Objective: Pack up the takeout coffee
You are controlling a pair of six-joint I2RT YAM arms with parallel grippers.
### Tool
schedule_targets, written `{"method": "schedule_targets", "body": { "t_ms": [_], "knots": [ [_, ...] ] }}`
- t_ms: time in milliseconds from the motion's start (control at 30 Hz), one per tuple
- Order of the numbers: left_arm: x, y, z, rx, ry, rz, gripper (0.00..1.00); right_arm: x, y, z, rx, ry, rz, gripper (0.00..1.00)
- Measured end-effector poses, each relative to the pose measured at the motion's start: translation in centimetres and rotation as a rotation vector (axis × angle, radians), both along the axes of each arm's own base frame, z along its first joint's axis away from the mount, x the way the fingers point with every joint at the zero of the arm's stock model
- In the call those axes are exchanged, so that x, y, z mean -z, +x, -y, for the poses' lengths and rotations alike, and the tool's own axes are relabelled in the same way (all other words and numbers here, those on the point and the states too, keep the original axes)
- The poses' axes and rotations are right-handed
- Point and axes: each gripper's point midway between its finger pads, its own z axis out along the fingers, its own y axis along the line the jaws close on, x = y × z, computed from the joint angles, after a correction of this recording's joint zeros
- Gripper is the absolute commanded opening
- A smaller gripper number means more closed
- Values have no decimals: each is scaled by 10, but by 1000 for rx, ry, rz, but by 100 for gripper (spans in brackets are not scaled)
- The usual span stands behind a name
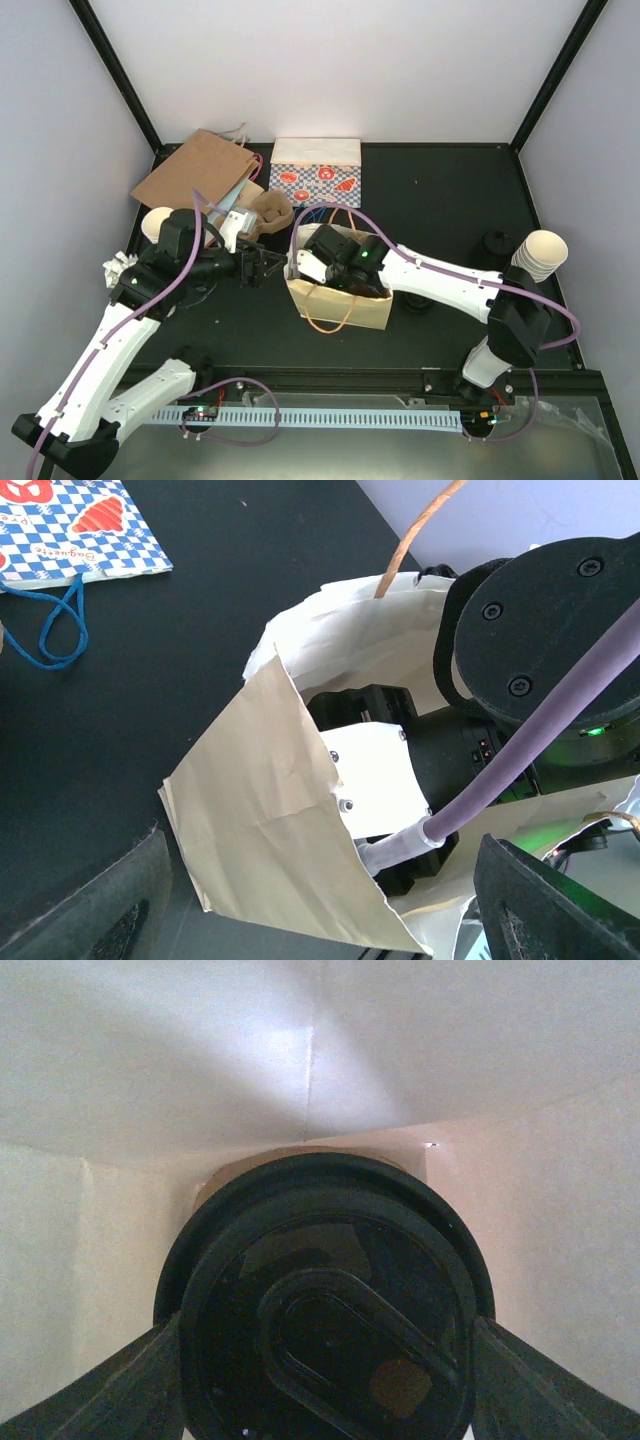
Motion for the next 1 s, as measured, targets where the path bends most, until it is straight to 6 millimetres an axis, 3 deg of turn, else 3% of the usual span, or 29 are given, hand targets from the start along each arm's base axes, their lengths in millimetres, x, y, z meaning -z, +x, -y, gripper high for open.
{"method": "schedule_targets", "body": {
  "t_ms": [67,133,200,233,433,1000],
  "knots": [
    [0,0,0,0,0,-1,85,0,1,3,6,-13,5,54],
    [0,0,0,0,0,-1,85,-1,1,5,10,-24,8,62],
    [0,0,0,0,0,-1,85,-1,2,7,13,-34,11,95],
    [0,0,0,0,0,-1,85,-2,2,9,15,-41,13,99],
    [0,0,0,0,0,-1,85,-8,0,18,21,-81,-2,100],
    [-1,-1,0,-1,-1,2,88,-67,-8,18,35,-21,4,100]
  ]
}}
